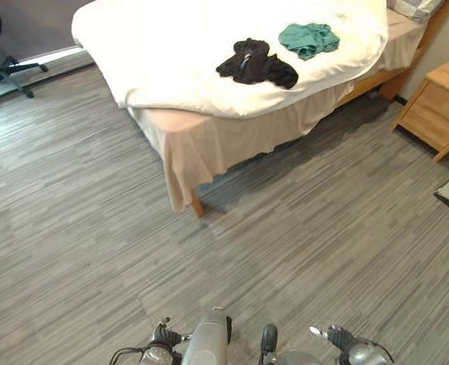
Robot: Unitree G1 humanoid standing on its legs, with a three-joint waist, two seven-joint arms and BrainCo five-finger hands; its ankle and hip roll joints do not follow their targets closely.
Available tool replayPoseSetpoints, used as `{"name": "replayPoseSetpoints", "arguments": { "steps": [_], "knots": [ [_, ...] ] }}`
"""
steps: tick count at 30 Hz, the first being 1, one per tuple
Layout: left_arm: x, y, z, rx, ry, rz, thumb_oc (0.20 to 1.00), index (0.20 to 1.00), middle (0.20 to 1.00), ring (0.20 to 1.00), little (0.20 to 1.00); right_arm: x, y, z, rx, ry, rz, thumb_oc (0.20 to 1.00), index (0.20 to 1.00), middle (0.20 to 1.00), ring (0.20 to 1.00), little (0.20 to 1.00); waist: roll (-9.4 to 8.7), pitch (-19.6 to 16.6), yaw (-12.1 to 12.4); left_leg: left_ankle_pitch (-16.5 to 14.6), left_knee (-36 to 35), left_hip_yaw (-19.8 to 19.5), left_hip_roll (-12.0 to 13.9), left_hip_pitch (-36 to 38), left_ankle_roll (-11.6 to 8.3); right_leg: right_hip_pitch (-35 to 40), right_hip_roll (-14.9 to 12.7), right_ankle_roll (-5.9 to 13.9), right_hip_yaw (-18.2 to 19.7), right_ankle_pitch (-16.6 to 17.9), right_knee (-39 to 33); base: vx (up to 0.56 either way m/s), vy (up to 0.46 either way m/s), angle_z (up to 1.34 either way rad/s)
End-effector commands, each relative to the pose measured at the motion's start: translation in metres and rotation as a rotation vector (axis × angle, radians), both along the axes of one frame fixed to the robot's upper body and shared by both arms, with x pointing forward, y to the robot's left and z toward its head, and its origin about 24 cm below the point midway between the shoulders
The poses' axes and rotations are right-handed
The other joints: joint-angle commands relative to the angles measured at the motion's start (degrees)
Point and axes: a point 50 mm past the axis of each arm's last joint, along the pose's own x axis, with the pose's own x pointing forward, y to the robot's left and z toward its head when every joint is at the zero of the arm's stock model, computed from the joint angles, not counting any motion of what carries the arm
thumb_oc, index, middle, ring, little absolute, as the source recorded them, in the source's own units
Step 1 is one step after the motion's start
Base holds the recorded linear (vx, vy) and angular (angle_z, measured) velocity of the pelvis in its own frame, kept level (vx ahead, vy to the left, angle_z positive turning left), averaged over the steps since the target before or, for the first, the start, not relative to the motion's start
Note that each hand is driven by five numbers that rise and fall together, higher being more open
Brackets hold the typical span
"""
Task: Tidy up the quilt and then pick up the clothes from the bed and put them into the laundry hamper.
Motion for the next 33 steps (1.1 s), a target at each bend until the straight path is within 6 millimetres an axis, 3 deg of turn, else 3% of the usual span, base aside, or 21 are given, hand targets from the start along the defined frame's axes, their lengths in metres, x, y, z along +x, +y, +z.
{"name": "replayPoseSetpoints", "arguments": {
  "steps": [1,2,4,5,6,7,8,10,11,12,13,14,17,22,24,28,29,30,31,32,33],
  "knots": [
    [0.016,-0.021,0.001,-0.054,-0.030,-0.054,1.000,1.000,1.000,1.000,1.000,-0.005,-0.012,0.001,-0.021,-0.028,-0.042,1.000,1.000,1.000,1.000,1.000,1.50,0.5,1.8,3.7,-14.1,7.2,2.5,8.4,0.90,2.5,-3.2,7.66,-1.0,-7.3,-0.2,0.52,0.056,0.10],
    [0.017,-0.018,0.002,-0.048,-0.034,-0.036,1.000,1.000,1.000,1.000,1.000,-0.005,-0.006,0.000,-0.018,-0.027,-0.024,1.000,1.000,1.000,1.000,1.000,0.61,0.2,2.1,3.6,-13.9,8.0,2.5,8.8,0.98,3.3,-3.4,7.80,-1.5,-7.0,-0.2,0.64,0.113,0.10],
    [0.013,-0.014,0.001,-0.036,-0.027,-0.016,1.000,1.000,1.000,1.000,1.000,-0.007,0.007,-0.002,-0.003,-0.022,0.025,1.000,1.000,1.000,1.000,1.000,-0.02,-0.5,2.1,2.3,-15.6,7.3,0.9,12.0,2.70,2.1,-3.5,9.09,-2.6,-6.6,7.8,0.46,0.113,0.07],
    [0.010,-0.013,0.000,-0.025,-0.018,-0.021,1.000,1.000,1.000,1.000,1.000,-0.008,0.010,-0.003,-0.002,-0.020,0.038,1.000,1.000,1.000,1.000,1.000,0.04,-0.4,1.7,1.6,-16.5,7.9,0.9,14.1,3.15,0.5,-4.7,11.32,-4.5,-6.2,14.4,0.29,0.084,-0.09],
    [0.008,-0.011,0.000,-0.008,-0.011,-0.017,1.000,1.000,1.000,1.000,1.000,-0.006,0.009,-0.002,-0.004,-0.030,0.026,1.000,1.000,1.000,1.000,1.000,0.27,-0.3,1.0,0.9,-17.5,8.2,0.7,16.2,3.73,-2.1,-6.5,13.83,-5.2,-3.7,20.0,0.43,0.145,-0.01],
    [0.007,-0.005,0.001,0.011,-0.010,0.010,1.000,1.000,1.000,1.000,1.000,-0.003,0.008,-0.001,-0.003,-0.042,0.009,1.000,1.000,1.000,1.000,1.000,0.84,0.0,-0.1,0.7,-19.4,7.9,0.9,18.6,4.24,-7.0,-8.7,15.02,-5.3,0.4,27.2,0.48,0.112,-0.03],
    [0.007,-0.001,0.001,0.016,-0.014,0.038,1.000,1.000,1.000,1.000,1.000,0.001,0.006,0.001,-0.024,-0.063,0.014,1.000,1.000,1.000,1.000,1.000,1.43,0.0,-0.8,0.5,-21.2,7.5,1.8,20.6,4.02,-9.3,-10.7,15.10,-6.8,1.8,27.7,0.48,0.034,0.18],
    [0.007,0.004,0.003,0.023,-0.019,0.047,1.000,1.000,1.000,1.000,1.000,0.003,0.004,0.002,-0.052,-0.070,0.055,1.000,1.000,1.000,1.000,1.000,1.36,0.0,-1.7,-0.1,-22.4,6.5,2.0,22.5,3.43,-9.4,-12.3,13.64,-8.0,-0.1,19.6,0.45,-0.110,0.42],
    [0.004,0.005,0.002,0.028,-0.007,0.035,1.000,1.000,1.000,1.000,1.000,0.002,0.005,0.002,-0.061,-0.066,0.085,1.000,1.000,1.000,1.000,1.000,1.22,0.2,-2.2,-0.8,-22.4,4.7,1.8,23.9,2.99,-9.8,-11.3,12.42,-6.7,0.7,12.6,0.32,-0.125,0.75],
    [0.004,0.005,0.002,0.028,-0.007,0.035,1.000,1.000,1.000,1.000,1.000,0.002,0.006,0.002,-0.061,-0.066,0.085,1.000,1.000,1.000,1.000,1.000,1.25,0.2,-2.3,-0.7,-22.4,4.7,1.8,23.8,2.97,-9.7,-11.3,12.39,-6.8,0.9,12.3,0.47,-0.210,0.89],
    [0.006,0.007,0.003,0.028,-0.019,0.043,1.000,1.000,1.000,1.000,1.000,0.004,0.007,0.003,-0.057,-0.066,0.098,1.000,1.000,1.000,1.000,1.000,1.05,-0.2,-3.2,-2.4,-22.4,3.9,2.9,25.2,1.58,-11.3,-11.4,13.33,-3.3,2.9,3.2,0.42,-0.219,0.83],
    [0.009,0.008,0.004,0.034,-0.027,0.049,1.000,1.000,1.000,1.000,1.000,0.004,0.005,0.003,-0.058,-0.067,0.098,1.000,1.000,1.000,1.000,1.000,1.27,-0.2,-3.8,-3.4,-22.4,3.1,4.0,25.9,0.75,-13.0,-12.1,14.31,-0.7,4.6,0.5,0.57,-0.328,0.99],
    [0.004,0.011,0.003,0.035,-0.023,0.065,1.000,1.000,1.000,1.000,1.000,-0.001,0.005,0.001,-0.054,-0.040,0.102,1.000,1.000,1.000,1.000,1.000,0.70,-0.3,-4.6,-6.0,-22.4,0.5,6.3,29.2,-0.75,-16.3,-13.2,15.42,6.8,5.6,2.9,0.41,-0.307,0.92],
    [-0.002,0.005,0.001,0.012,-0.056,0.133,1.000,1.000,1.000,1.000,1.000,-0.011,0.004,-0.003,-0.048,0.008,0.112,1.000,1.000,1.000,1.000,1.000,0.65,-2.5,-4.4,-7.5,-16.4,-2.9,7.0,29.0,-1.43,-11.3,-10.9,13.27,2.8,5.0,0.3,0.41,-0.292,1.01],
    [0.011,-0.003,0.005,-0.004,-0.122,0.132,1.000,1.000,1.000,1.000,1.000,-0.019,-0.003,-0.005,-0.055,0.031,0.075,1.000,1.000,1.000,1.000,1.000,0.49,-2.4,-3.9,-5.7,-12.7,-1.5,6.9,26.1,-1.90,-8.9,-11.0,12.75,0.2,2.8,-0.2,0.13,-0.143,0.63],
    [0.073,0.001,0.043,-0.016,-0.445,0.209,1.000,1.000,1.000,1.000,1.000,-0.038,-0.017,-0.009,-0.070,0.080,-0.017,1.000,1.000,1.000,1.000,1.000,1.48,-2.5,-2.6,-1.3,-17.9,2.0,6.1,19.5,-1.28,-5.8,-10.0,12.06,-2.7,-0.3,-0.2,0.14,-0.033,0.54],
    [0.093,-0.020,0.056,-0.075,-0.583,0.355,1.000,1.000,1.000,1.000,1.000,-0.038,0.067,-0.013,0.251,-0.060,-0.569,1.000,1.000,1.000,1.000,1.000,3.05,-2.4,-4.5,-0.3,-20.2,4.5,6.8,21.0,-1.92,-5.9,-10.6,12.18,-2.3,0.1,-0.2,0.20,0.177,0.51],
    [0.092,0.016,0.085,-0.070,-0.738,0.408,1.000,1.000,1.000,1.000,1.000,-0.011,-0.004,-0.001,0.298,-0.151,-0.786,1.000,1.000,1.000,1.000,1.000,4.52,-2.8,-4.4,0.3,-22.0,4.6,7.4,22.3,-1.88,-5.5,-9.4,12.06,-1.5,-0.5,-0.2,0.14,0.186,0.23],
    [0.091,0.017,0.084,-0.069,-0.737,0.408,1.000,1.000,1.000,1.000,1.000,-0.011,-0.004,-0.001,0.298,-0.150,-0.786,1.000,1.000,1.000,1.000,1.000,4.48,-3.0,-4.5,0.4,-22.0,4.6,7.4,22.1,-1.86,-5.7,-9.5,12.05,-1.5,-0.4,-0.2,0.12,0.033,-0.64],
    [0.097,0.048,0.164,-0.103,-1.208,0.325,1.000,1.000,1.000,1.000,1.000,-0.041,-0.020,-0.006,0.312,-0.146,-0.907,1.000,1.000,1.000,1.000,1.000,4.50,-2.5,-3.8,0.7,-22.4,4.8,8.1,22.1,-3.28,-5.1,-9.8,11.93,-3.1,-0.9,-0.2,0.01,-0.021,-1.13],
    [0.096,0.049,0.164,-0.102,-1.205,0.326,1.000,1.000,1.000,1.000,1.000,-0.042,-0.019,-0.006,0.312,-0.142,-0.906,1.000,1.000,1.000,1.000,1.000,4.39,-2.8,-4.0,0.9,-22.4,4.7,8.1,21.8,-3.26,-5.3,-9.8,11.91,-3.2,-0.8,-0.2,0.07,-0.028,-0.71]
  ]
}}
